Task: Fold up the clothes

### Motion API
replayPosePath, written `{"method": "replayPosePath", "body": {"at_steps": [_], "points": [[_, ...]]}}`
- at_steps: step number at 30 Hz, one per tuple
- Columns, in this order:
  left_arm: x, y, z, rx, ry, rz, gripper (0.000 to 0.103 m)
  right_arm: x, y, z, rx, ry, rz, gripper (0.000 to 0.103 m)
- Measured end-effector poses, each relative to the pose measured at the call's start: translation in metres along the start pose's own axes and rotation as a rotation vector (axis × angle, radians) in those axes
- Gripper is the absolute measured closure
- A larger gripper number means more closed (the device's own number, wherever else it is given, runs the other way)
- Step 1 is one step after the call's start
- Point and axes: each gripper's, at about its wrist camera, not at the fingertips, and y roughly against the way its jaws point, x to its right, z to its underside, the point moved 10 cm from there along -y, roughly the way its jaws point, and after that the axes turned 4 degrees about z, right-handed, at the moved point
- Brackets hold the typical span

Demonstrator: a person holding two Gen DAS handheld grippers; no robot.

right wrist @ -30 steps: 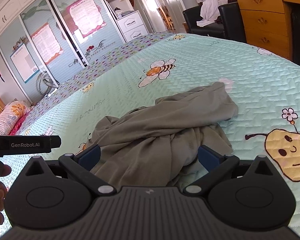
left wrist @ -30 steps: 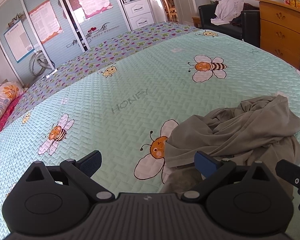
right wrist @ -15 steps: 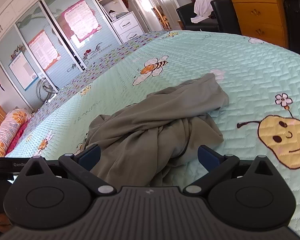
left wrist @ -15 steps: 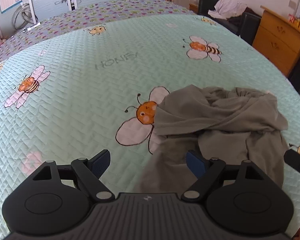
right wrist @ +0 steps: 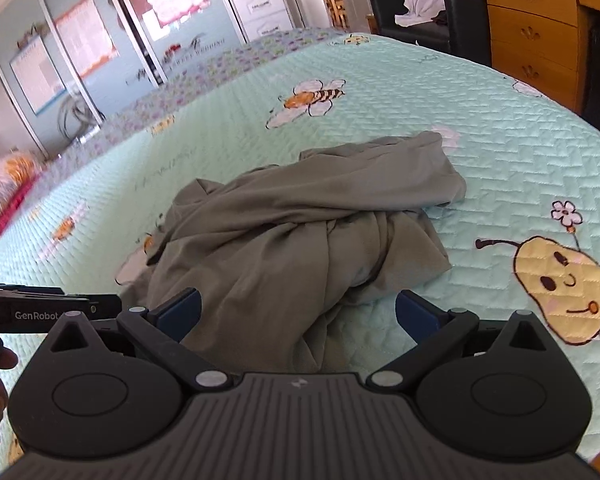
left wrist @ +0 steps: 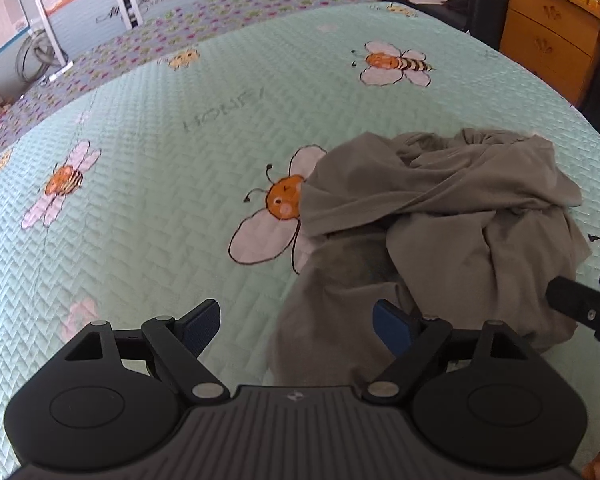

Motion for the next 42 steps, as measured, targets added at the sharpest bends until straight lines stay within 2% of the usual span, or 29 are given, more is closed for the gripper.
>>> {"method": "replayPosePath", "body": {"at_steps": [2,5,9,11,12,13,15,16,17,18,19,20,21,24,27,34,38,42], "points": [[-0.001,-0.004,0.002,-0.02,0.037,0.013,0.015,-0.001,0.0,-0.001,-0.011,0.004,-0.002,0.001],[-0.006,-0.019,0.004,-0.035,0.089,0.023,0.015,-0.006,-0.006,-0.001,-0.044,-0.009,-0.05,0.001],[-0.014,-0.041,0.007,-0.048,0.211,0.096,0.016,-0.009,-0.013,-0.001,-0.054,-0.091,-0.13,0.001],[-0.012,-0.049,0.008,-0.054,0.245,0.145,0.021,-0.012,-0.016,0.0,-0.048,-0.119,-0.169,0.002],[-0.008,-0.051,0.008,-0.057,0.248,0.174,0.03,-0.013,-0.017,0.0,-0.045,-0.132,-0.194,0.006],[-0.004,-0.054,0.008,-0.066,0.241,0.195,0.033,-0.014,-0.018,0.001,-0.04,-0.146,-0.213,0.01],[0.001,-0.057,0.008,-0.078,0.215,0.196,0.034,-0.015,-0.02,0.003,-0.041,-0.164,-0.227,0.035],[0.002,-0.058,0.008,-0.078,0.202,0.189,0.037,-0.015,-0.023,0.005,-0.055,-0.162,-0.215,0.041],[0.003,-0.058,0.008,-0.072,0.192,0.185,0.041,-0.014,-0.025,0.007,-0.061,-0.156,-0.2,0.052],[0.003,-0.057,0.007,-0.065,0.187,0.185,0.054,-0.013,-0.026,0.009,-0.058,-0.15,-0.188,0.064],[0.003,-0.056,0.006,-0.06,0.183,0.186,0.072,-0.013,-0.026,0.01,-0.048,-0.145,-0.185,0.071],[0.003,-0.055,0.006,-0.058,0.186,0.191,0.081,-0.013,-0.026,0.01,-0.036,-0.14,-0.182,0.083],[0.002,-0.053,0.006,-0.057,0.197,0.199,0.098,-0.012,-0.025,0.01,-0.019,-0.137,-0.181,0.088],[0.0,-0.042,0.006,-0.018,0.242,0.206,0.099,-0.01,-0.018,0.007,0.038,-0.14,-0.176,0.096],[0.005,-0.02,0.007,0.056,0.239,0.212,0.099,-0.011,-0.004,-0.003,0.104,-0.155,-0.189,0.099],[0.017,0.052,0.002,0.178,0.214,0.343,0.099,-0.021,0.058,-0.037,0.236,-0.173,-0.242,0.1],[-0.012,0.091,-0.006,0.241,0.257,0.369,0.099,-0.046,0.096,-0.059,0.282,-0.162,-0.326,0.1],[-0.064,0.127,-0.01,0.309,0.309,0.332,0.099,-0.088,0.122,-0.073,0.284,-0.14,-0.431,0.1]]}}
